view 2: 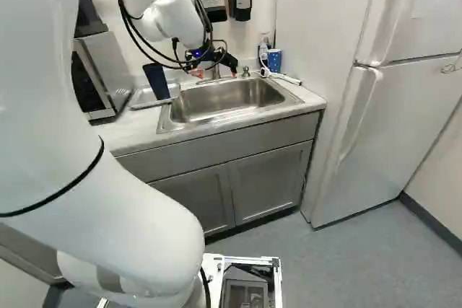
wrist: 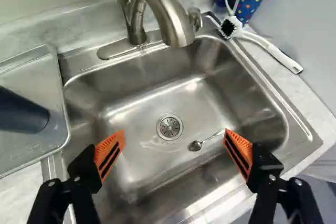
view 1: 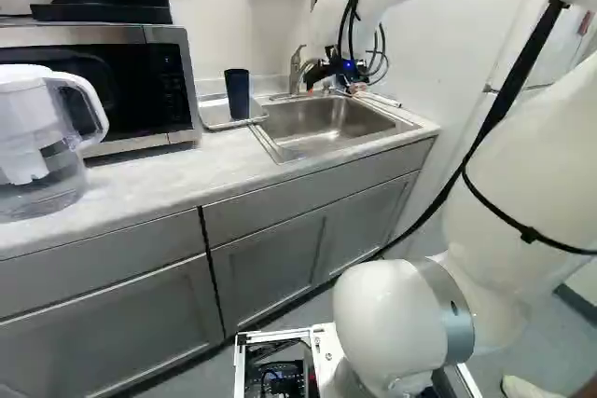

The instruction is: Rinse the cup and place it in the tray

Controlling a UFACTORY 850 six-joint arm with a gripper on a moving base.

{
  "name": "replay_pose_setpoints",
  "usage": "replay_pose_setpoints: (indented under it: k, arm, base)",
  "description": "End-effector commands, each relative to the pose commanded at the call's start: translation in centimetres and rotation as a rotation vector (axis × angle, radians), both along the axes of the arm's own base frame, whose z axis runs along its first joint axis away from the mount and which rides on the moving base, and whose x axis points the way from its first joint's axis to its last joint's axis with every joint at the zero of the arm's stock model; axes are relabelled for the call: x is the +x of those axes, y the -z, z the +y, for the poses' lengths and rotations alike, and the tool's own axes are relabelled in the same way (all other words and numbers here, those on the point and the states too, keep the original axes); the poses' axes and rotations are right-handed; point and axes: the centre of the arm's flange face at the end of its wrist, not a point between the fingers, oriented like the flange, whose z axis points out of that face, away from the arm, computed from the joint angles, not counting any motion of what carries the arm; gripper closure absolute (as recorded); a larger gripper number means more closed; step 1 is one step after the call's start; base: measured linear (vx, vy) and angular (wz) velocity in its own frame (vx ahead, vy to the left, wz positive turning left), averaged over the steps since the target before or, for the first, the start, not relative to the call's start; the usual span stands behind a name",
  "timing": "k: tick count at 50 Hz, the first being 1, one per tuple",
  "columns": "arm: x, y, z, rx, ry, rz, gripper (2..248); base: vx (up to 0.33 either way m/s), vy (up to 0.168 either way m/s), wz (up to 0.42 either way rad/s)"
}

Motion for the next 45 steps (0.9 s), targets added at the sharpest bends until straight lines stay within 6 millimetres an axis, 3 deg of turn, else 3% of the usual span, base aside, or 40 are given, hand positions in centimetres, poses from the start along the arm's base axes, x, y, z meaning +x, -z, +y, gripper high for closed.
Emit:
replay_pose_setpoints:
  k: [23,45]
  arm:
    - [0.0,0.0,0.0,0.0,0.0,0.0,3]
    - [0.0,0.0,0.0,0.0,0.0,0.0,3]
  base:
    - [-0.072,0.005,0.17]
    - [-0.129,-0.037,0.26]
